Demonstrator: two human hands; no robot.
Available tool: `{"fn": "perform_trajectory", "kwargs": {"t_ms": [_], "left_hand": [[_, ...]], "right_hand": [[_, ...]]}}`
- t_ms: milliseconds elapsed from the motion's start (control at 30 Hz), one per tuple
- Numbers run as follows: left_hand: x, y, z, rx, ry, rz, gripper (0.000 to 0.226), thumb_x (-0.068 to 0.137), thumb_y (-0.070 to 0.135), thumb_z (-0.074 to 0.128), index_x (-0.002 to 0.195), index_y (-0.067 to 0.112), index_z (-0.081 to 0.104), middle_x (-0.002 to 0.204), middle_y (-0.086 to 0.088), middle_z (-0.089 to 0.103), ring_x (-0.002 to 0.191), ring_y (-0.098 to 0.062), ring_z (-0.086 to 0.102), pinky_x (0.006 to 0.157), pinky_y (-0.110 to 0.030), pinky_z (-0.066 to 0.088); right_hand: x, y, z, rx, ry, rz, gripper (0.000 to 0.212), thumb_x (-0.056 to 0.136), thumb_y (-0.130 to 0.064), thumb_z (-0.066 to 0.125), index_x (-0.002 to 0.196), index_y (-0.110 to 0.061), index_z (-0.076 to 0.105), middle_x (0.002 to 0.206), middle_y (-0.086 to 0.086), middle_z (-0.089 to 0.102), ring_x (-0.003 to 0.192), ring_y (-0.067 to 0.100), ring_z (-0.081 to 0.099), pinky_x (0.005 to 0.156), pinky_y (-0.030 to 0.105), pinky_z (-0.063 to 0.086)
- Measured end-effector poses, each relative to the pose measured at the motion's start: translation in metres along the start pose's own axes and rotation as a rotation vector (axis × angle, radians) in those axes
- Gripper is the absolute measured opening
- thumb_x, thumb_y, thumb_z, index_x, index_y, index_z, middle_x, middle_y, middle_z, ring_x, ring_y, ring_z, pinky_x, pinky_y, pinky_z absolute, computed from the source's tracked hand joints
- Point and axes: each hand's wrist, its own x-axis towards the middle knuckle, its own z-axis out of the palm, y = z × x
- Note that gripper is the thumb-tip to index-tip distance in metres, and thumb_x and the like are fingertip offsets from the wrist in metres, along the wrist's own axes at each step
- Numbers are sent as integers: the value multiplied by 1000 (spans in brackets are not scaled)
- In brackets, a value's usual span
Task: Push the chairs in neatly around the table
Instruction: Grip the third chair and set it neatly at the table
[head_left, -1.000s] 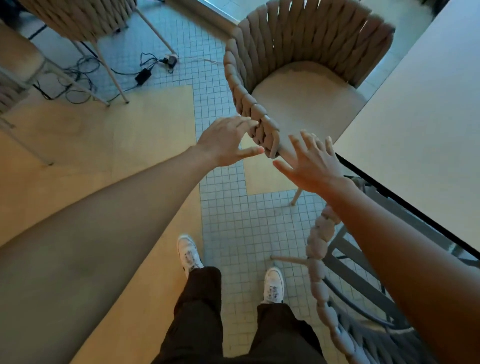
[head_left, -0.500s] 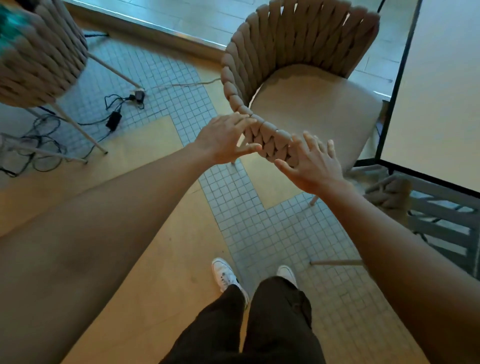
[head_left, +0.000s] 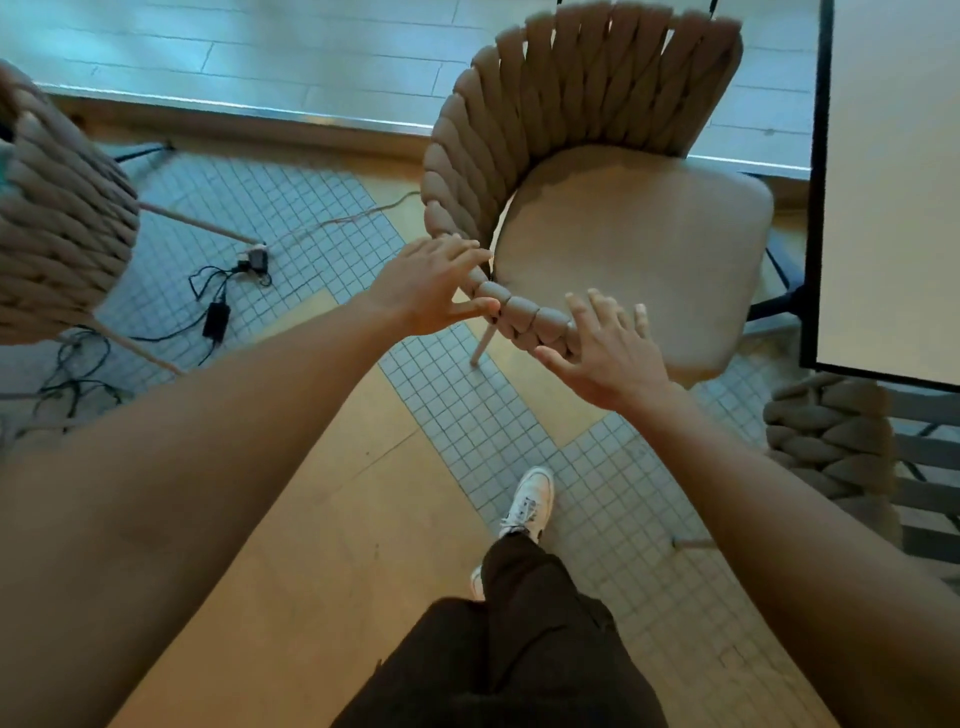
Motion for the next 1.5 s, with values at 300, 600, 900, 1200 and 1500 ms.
{"fn": "perform_trajectory", "kwargs": {"t_ms": [300, 600, 900, 1200, 1500], "left_hand": [[56, -62, -3, 152, -109, 200, 78, 92, 70, 46, 153, 21, 41, 156, -9, 45, 146, -29, 38, 119, -47, 29], [112, -98, 18, 403, -230, 639, 90, 86, 84, 36, 154, 25, 40, 158, -3, 43, 150, -25, 31, 123, -49, 22], [156, -144, 55, 393, -132, 869, 91, 79, 91, 34, 139, 25, 56, 134, -1, 66, 127, -24, 59, 112, -45, 39], [172, -141, 74, 332, -90, 904, 77, 83, 88, 37, 118, 26, 66, 112, 8, 73, 96, -19, 71, 78, -39, 58], [143, -105, 92, 196, -8, 877, 81, 81, 90, 41, 104, 18, 71, 97, 2, 76, 82, -23, 72, 75, -38, 56]], "right_hand": [[39, -19, 17, 114, -39, 68, 91, 90, -79, 37, 161, -25, 18, 168, 10, 20, 155, 29, 18, 125, 56, 3], [75, -48, 42, 117, 113, 75, 78, 87, -75, 46, 145, -22, 42, 144, 4, 55, 134, 27, 48, 119, 58, 26], [106, -74, 67, -94, 347, 161, 60, 79, -79, 63, 83, -19, 67, 67, 1, 68, 52, 25, 61, 51, 30, 39], [106, -60, 65, -114, 481, 67, 58, 74, -73, 74, 68, -16, 62, 56, -2, 64, 42, 24, 57, 48, 26, 33], [67, -35, 77, -39, 474, 124, 69, 84, -84, 50, 70, -17, 60, 58, -3, 62, 50, 23, 59, 55, 34, 47]]}}
